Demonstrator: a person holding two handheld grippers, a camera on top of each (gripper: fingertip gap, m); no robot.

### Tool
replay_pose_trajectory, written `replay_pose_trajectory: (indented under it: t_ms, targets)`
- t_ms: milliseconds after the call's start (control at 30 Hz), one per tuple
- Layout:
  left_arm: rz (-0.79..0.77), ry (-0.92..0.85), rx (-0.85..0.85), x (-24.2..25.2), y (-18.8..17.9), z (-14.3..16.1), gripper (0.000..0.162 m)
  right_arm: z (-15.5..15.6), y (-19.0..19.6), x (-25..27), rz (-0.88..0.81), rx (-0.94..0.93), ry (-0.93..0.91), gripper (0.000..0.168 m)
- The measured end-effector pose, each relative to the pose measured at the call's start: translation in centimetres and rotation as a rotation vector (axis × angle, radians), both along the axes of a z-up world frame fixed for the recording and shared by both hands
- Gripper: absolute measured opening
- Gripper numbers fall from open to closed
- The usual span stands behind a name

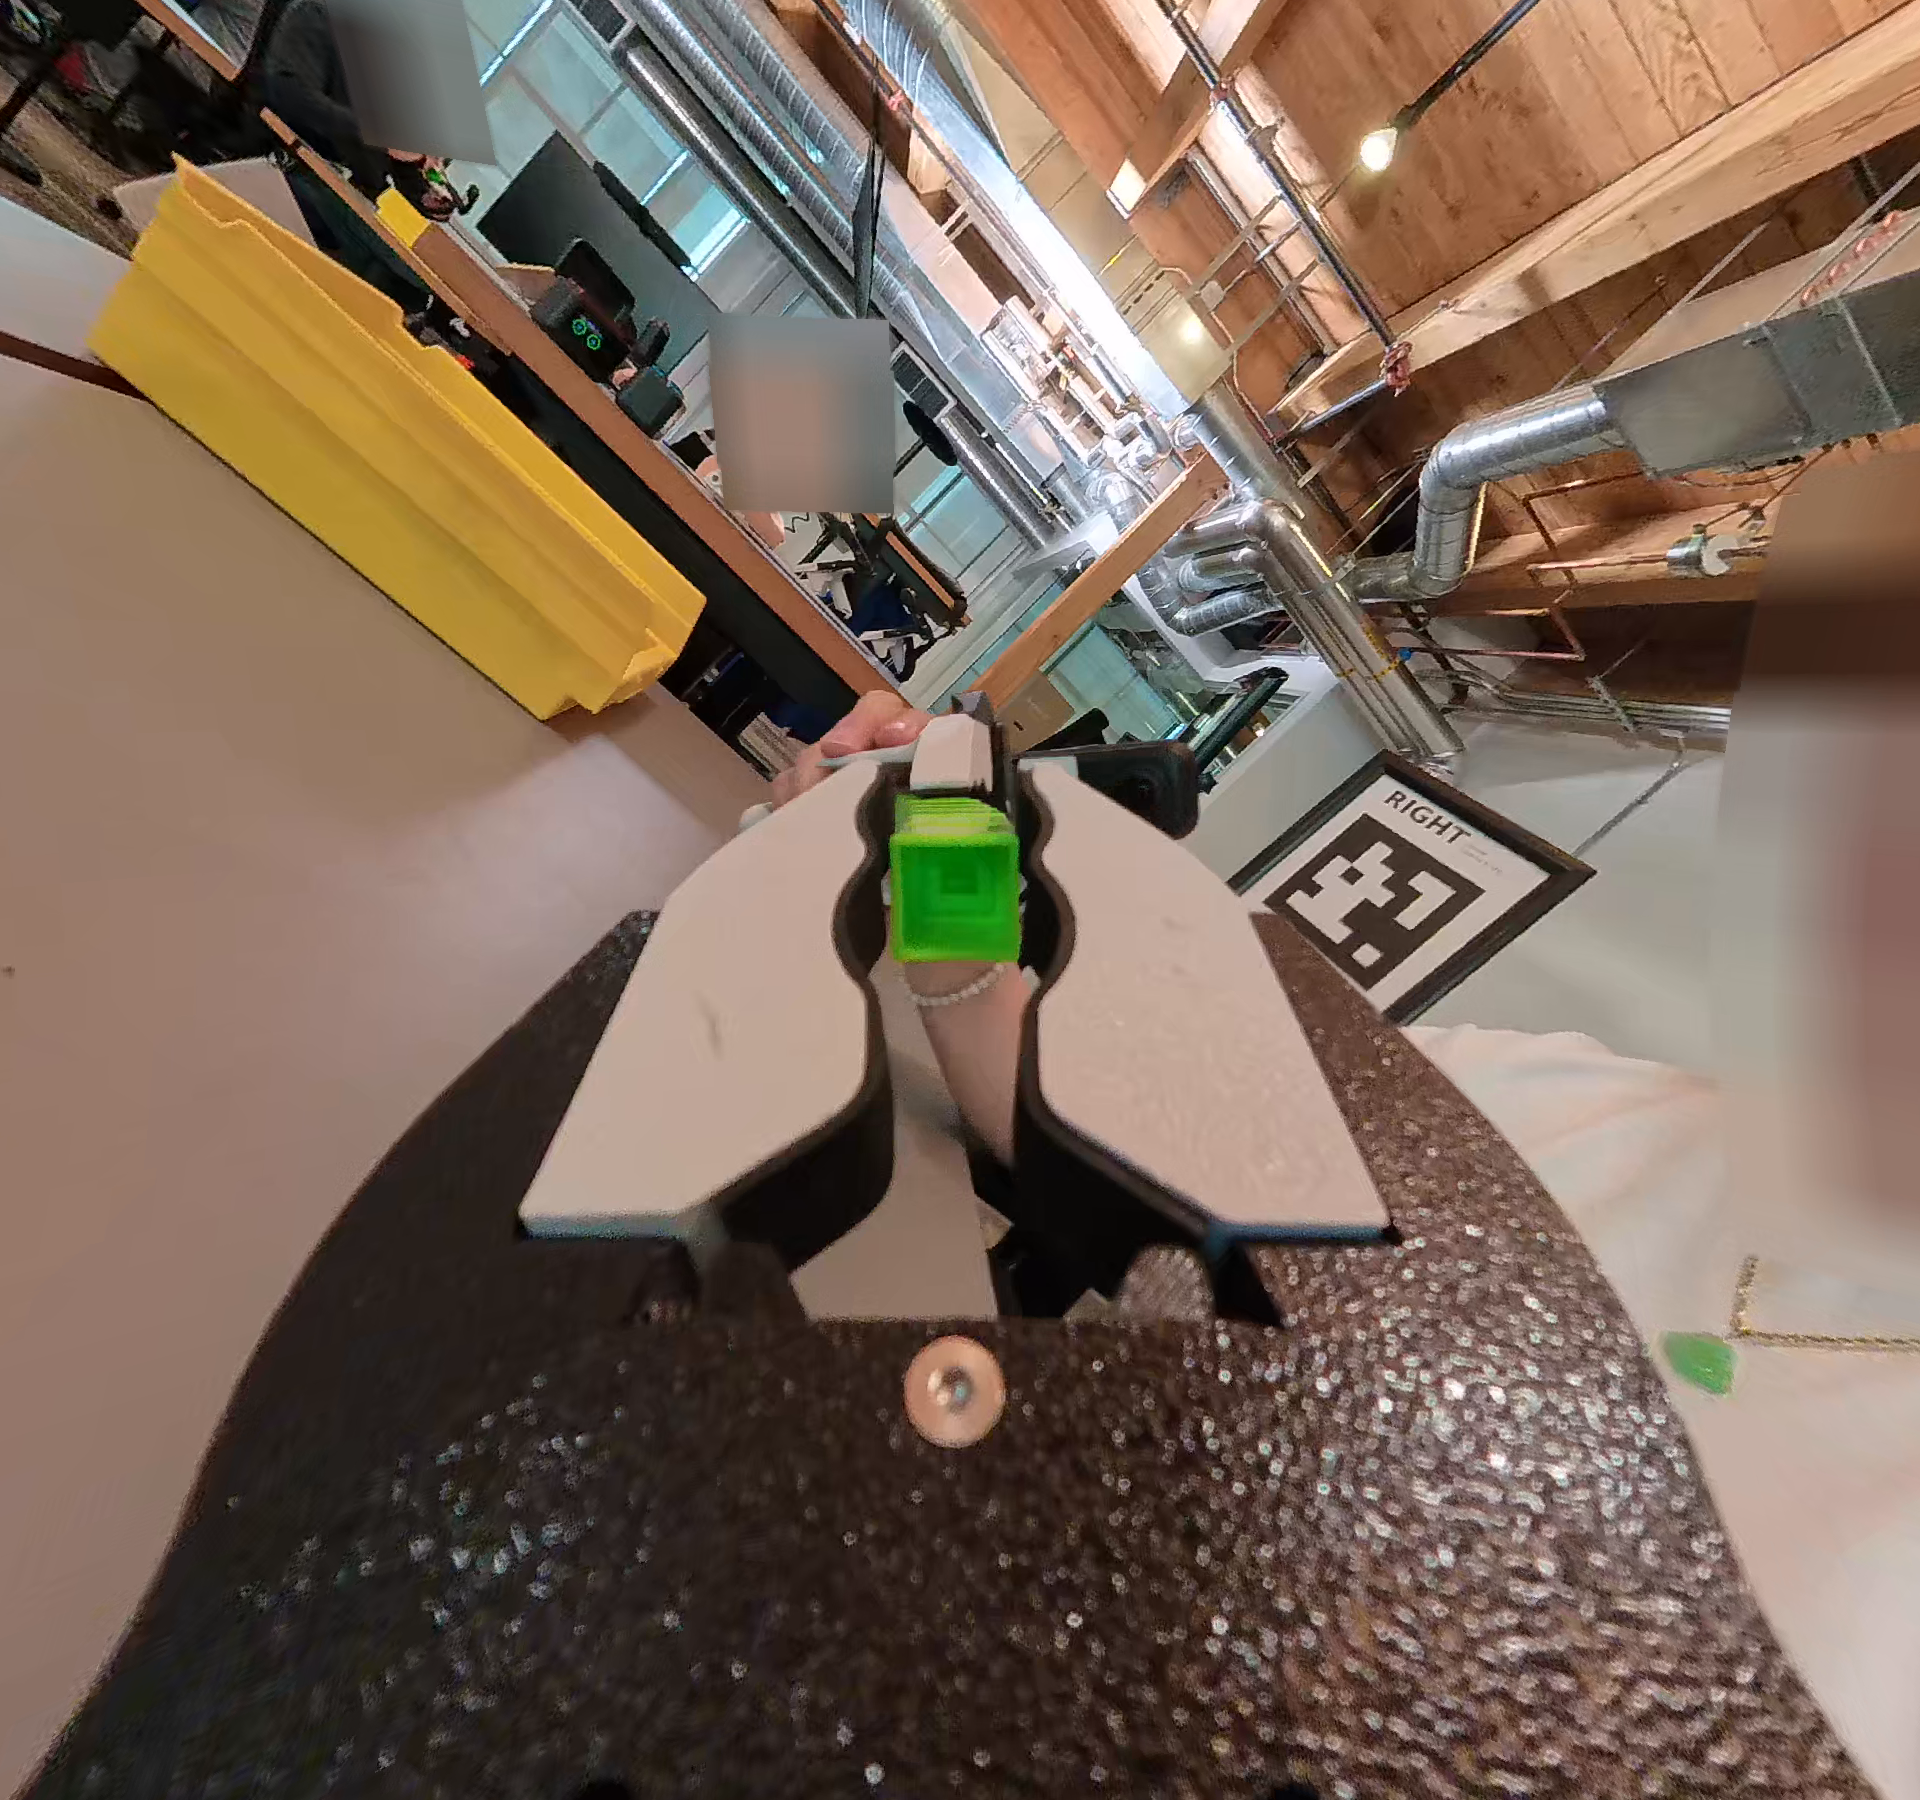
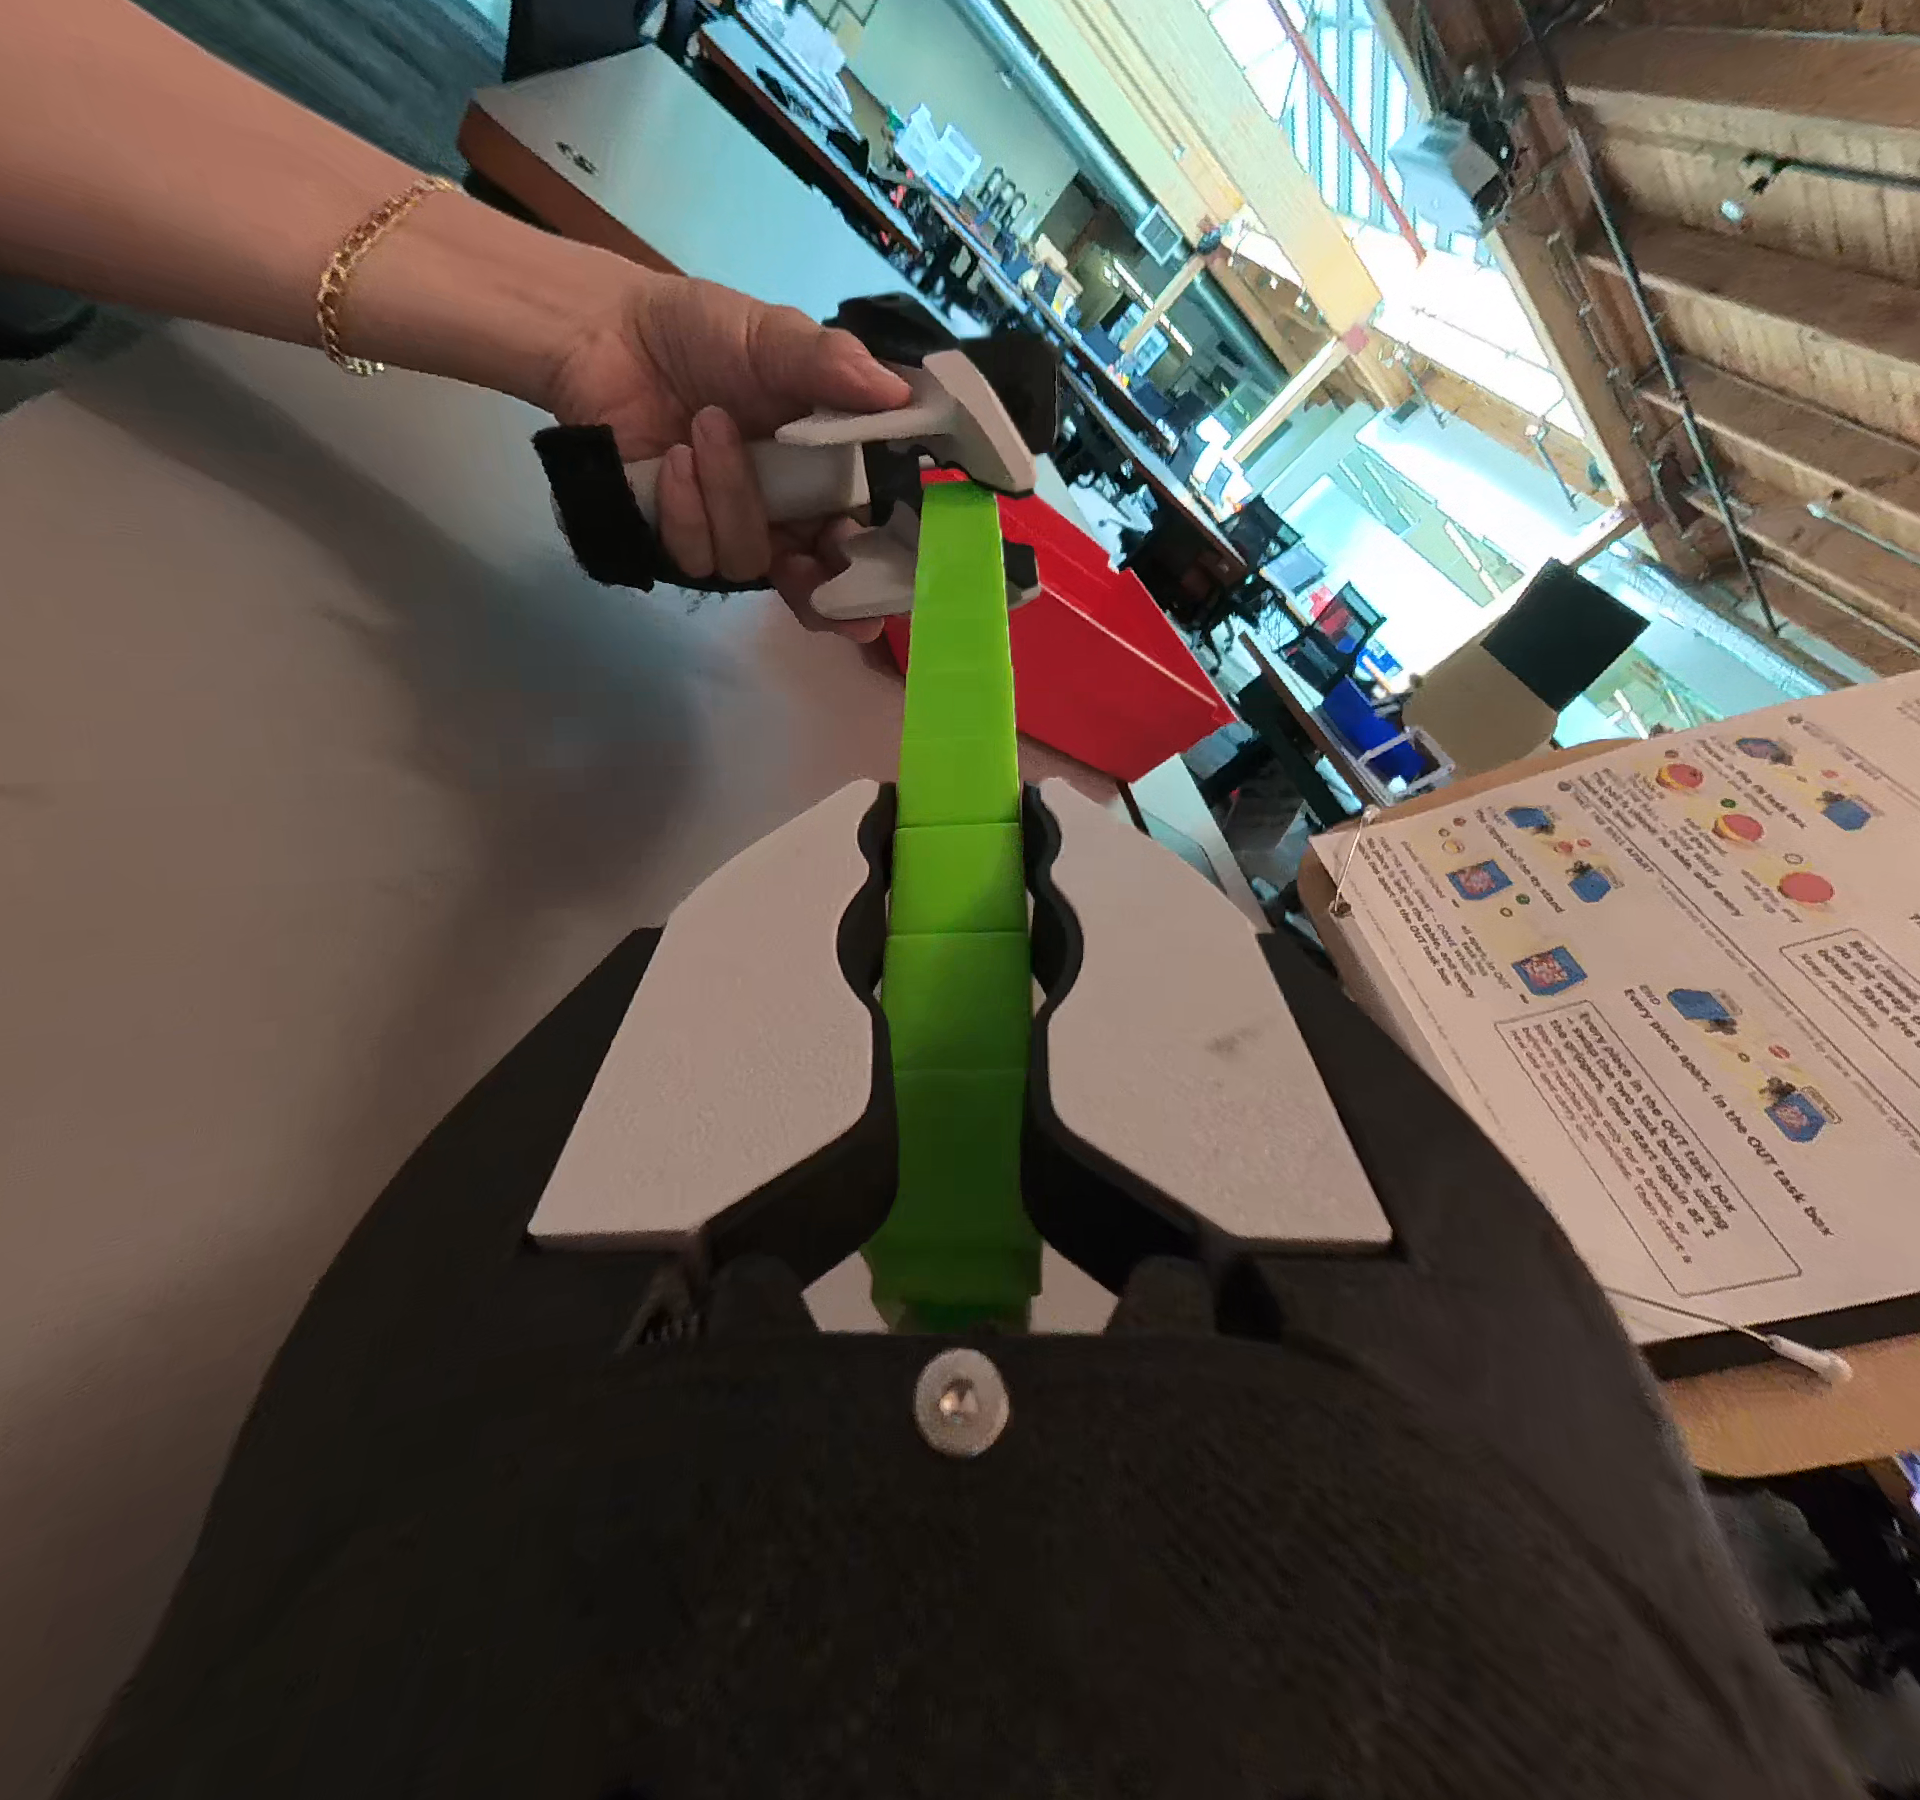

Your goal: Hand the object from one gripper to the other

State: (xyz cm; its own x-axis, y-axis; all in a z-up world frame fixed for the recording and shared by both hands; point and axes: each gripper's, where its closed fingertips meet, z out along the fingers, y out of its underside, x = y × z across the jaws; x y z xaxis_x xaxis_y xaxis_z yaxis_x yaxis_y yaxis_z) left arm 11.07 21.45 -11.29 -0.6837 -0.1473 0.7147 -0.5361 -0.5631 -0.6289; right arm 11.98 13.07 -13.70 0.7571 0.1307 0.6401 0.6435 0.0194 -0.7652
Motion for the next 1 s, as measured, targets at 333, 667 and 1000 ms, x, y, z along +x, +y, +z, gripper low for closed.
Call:
replay_pose_trajectory:
  t_ms: [333,667,1000]
  targets:
    - [0.32,-0.485,0.738,-0.3,0.2,-1.4,0.082,0.5,-0.9,1.8,-0.024,-0.088,0.266,0.023]
    - [0.246,-0.765,0.66,-1.9,-6.4,-1.3,0.057,2.3,-0.4,-1.8,0.237,-0.032,0.556,0.022]
    - [0.302,-0.753,0.527,-1.8,-7.2,0.3,0.025,2.3,0.4,-2.8,0.278,-0.016,0.625,0.022]
